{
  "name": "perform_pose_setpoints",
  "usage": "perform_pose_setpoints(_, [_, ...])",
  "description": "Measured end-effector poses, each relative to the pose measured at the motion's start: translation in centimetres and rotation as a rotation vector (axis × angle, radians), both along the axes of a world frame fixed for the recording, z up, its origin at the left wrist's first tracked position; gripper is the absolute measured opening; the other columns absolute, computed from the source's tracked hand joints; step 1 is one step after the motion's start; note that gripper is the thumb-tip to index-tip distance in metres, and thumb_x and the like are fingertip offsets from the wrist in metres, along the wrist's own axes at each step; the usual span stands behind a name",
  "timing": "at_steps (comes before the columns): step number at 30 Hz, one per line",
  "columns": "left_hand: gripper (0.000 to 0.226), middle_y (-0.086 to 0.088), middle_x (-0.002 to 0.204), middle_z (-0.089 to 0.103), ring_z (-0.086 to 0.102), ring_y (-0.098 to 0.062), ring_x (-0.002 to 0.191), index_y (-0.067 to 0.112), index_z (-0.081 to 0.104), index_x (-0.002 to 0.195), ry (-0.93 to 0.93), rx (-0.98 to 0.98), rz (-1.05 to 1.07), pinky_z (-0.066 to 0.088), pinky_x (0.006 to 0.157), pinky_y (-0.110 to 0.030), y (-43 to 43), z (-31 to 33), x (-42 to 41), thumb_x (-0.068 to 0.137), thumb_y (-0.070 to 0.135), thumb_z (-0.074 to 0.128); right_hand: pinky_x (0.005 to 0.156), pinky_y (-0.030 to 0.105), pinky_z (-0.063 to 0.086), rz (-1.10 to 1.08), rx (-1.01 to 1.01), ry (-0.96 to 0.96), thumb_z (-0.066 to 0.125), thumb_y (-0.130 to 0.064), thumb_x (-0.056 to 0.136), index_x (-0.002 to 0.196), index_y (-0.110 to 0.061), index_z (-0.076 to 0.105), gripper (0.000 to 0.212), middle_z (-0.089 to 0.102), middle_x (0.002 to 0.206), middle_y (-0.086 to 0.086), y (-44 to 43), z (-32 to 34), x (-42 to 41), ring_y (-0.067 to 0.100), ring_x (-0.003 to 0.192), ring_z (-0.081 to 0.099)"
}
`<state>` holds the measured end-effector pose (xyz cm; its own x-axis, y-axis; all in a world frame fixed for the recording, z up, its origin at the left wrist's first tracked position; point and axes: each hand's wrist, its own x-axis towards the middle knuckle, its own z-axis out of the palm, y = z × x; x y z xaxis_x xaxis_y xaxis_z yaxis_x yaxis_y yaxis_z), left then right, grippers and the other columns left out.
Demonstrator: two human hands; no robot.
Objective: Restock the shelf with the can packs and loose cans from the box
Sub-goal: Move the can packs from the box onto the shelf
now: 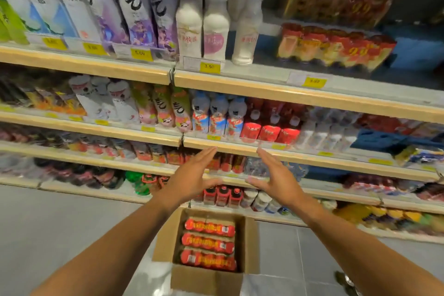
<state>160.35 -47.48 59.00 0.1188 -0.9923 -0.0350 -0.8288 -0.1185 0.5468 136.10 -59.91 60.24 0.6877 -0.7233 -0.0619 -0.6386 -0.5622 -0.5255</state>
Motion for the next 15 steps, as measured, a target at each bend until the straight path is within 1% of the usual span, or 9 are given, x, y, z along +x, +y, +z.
perform_pose_setpoints(3, [0.093, 0.016, 0.161, 0.009, 0.007, -0.003, 0.149, 0.029, 0.011, 0.157, 0.000, 0.106, 0.036, 0.024, 0.120, -0.033, 1.6, -5.3, 0.8, 0.085, 0.063, 0.060, 0.119, 0.027, 0.021, 0.048, 0.077, 0.055, 0.064, -0.065, 0.081, 0.157, -0.028, 0.017, 0.097, 0.021, 0.163, -0.009, 0.3, -5.5, 0.1, 0.010, 0.149, 0.020])
perform_pose_setpoints(4, [0.094, 0.017, 0.161, 0.009, 0.007, -0.002, 0.148, 0.029, 0.012, 0.157, 0.005, 0.126, 0.046, 0.024, 0.120, -0.033, 2.1, -7.3, 1.1, 0.085, 0.063, 0.060, 0.120, 0.027, 0.019, 0.062, 0.111, 0.070, 0.063, -0.067, 0.080, 0.157, -0.028, 0.016, 0.098, 0.020, 0.163, -0.009, 0.4, -7.5, 0.1, 0.009, 0.149, 0.019])
perform_pose_setpoints(6, [0.094, 0.019, 0.158, 0.010, 0.006, 0.002, 0.146, 0.029, 0.013, 0.157, 0.027, 0.166, 0.056, 0.021, 0.120, -0.029, 3.1, -11.2, 1.5, 0.084, 0.064, 0.060, 0.123, 0.033, 0.021, 0.088, 0.152, 0.106, 0.060, -0.070, 0.081, 0.158, -0.026, 0.015, 0.099, 0.019, 0.163, -0.007, 0.7, -11.4, -0.1, 0.010, 0.150, 0.018])
perform_pose_setpoints(7, [0.094, 0.020, 0.158, 0.011, 0.008, 0.002, 0.146, 0.029, 0.014, 0.157, 0.022, 0.197, 0.053, 0.022, 0.119, -0.028, 3.5, -13.5, 1.5, 0.084, 0.065, 0.060, 0.123, 0.035, 0.021, 0.103, 0.176, 0.128, 0.058, -0.070, 0.082, 0.158, -0.025, 0.015, 0.098, 0.019, 0.164, -0.006, 0.9, -13.6, -0.2, 0.010, 0.150, 0.017])
perform_pose_setpoints(9, [0.091, 0.017, 0.160, 0.015, 0.016, -0.004, 0.148, 0.031, 0.017, 0.156, -0.014, 0.259, 0.055, 0.028, 0.117, -0.029, 4.3, -17.7, 1.4, 0.084, 0.065, 0.059, 0.123, 0.030, 0.017, 0.121, 0.210, 0.164, 0.058, -0.069, 0.083, 0.158, -0.024, 0.016, 0.097, 0.020, 0.164, -0.004, 1.4, -17.8, -0.4, 0.010, 0.150, 0.017])
perform_pose_setpoints(12, [0.086, 0.016, 0.159, 0.024, 0.033, -0.008, 0.143, 0.038, 0.019, 0.153, -0.024, 0.339, 0.053, 0.038, 0.108, -0.028, 5.3, -24.2, 1.1, 0.083, 0.065, 0.060, 0.117, 0.019, 0.013, 0.128, 0.284, 0.215, 0.060, -0.065, 0.084, 0.157, -0.025, 0.019, 0.092, 0.021, 0.163, -0.006, 2.7, -24.0, -0.8, 0.007, 0.148, 0.018])
perform_pose_setpoints(14, [0.086, 0.016, 0.158, 0.027, 0.042, -0.010, 0.138, 0.039, 0.021, 0.153, -0.030, 0.409, 0.043, 0.042, 0.105, -0.028, 5.7, -28.7, 1.1, 0.082, 0.065, 0.061, 0.110, 0.011, 0.015, 0.118, 0.338, 0.232, 0.062, -0.059, 0.086, 0.156, -0.029, 0.022, 0.085, 0.024, 0.161, -0.010, 3.2, -28.5, -1.3, 0.002, 0.144, 0.023])
perform_pose_setpoints(15, [0.085, 0.015, 0.158, 0.030, 0.045, -0.011, 0.136, 0.039, 0.021, 0.153, -0.037, 0.440, 0.037, 0.045, 0.103, -0.029, 5.9, -31.0, 1.1, 0.082, 0.066, 0.061, 0.108, 0.010, 0.017, 0.115, 0.367, 0.235, 0.062, -0.058, 0.087, 0.155, -0.029, 0.024, 0.083, 0.026, 0.160, -0.010, 3.5, -30.5, -1.4, 0.004, 0.142, 0.029])
